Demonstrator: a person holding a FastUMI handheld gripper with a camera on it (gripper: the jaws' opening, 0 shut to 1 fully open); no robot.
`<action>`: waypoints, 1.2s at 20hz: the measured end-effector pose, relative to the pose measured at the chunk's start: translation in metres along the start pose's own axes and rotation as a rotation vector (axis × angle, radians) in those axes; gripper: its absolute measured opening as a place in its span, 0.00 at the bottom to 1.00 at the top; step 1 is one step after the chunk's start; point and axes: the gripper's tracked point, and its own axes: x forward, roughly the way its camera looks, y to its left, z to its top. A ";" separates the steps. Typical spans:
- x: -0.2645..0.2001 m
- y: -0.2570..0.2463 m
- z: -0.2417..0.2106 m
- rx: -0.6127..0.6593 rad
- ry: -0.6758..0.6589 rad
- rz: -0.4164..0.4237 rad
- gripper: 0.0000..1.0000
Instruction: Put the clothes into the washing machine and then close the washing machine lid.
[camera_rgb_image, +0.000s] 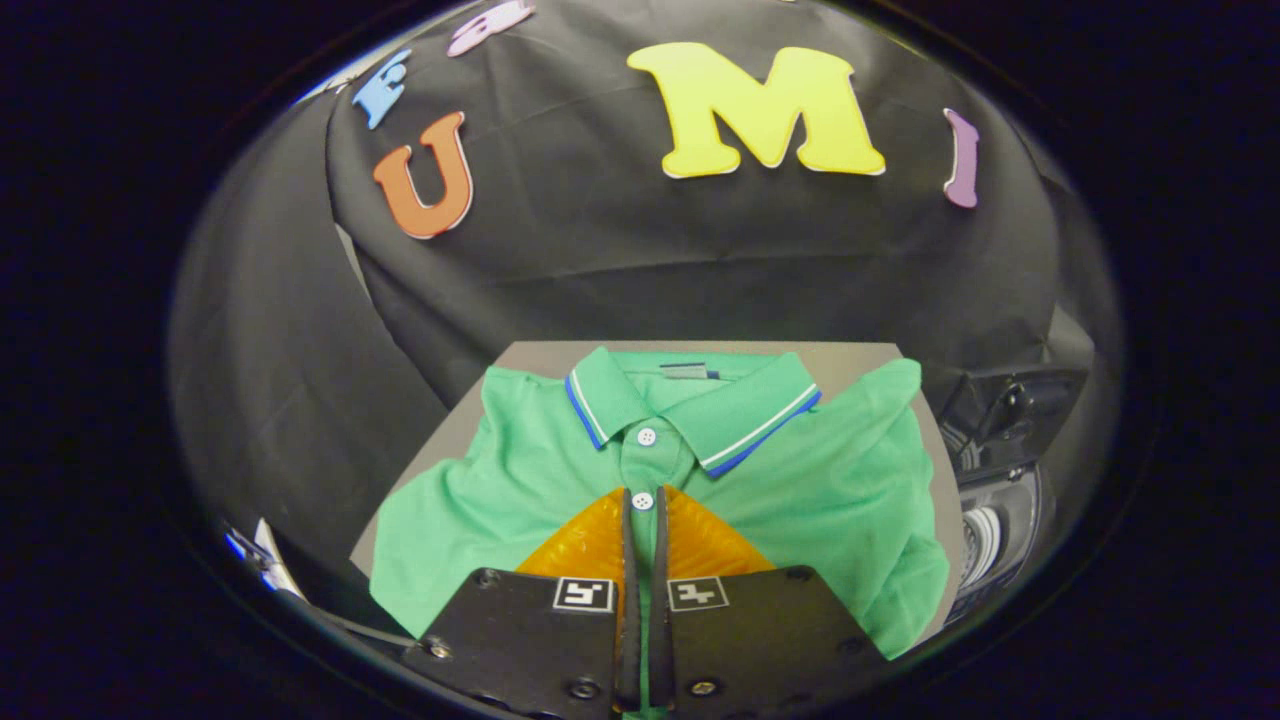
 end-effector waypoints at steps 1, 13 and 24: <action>-0.003 0.001 0.004 0.004 -0.013 0.018 0.07; -0.123 -0.014 0.073 0.010 -0.240 0.179 0.07; -0.270 -0.177 0.145 -0.005 -0.477 0.022 0.06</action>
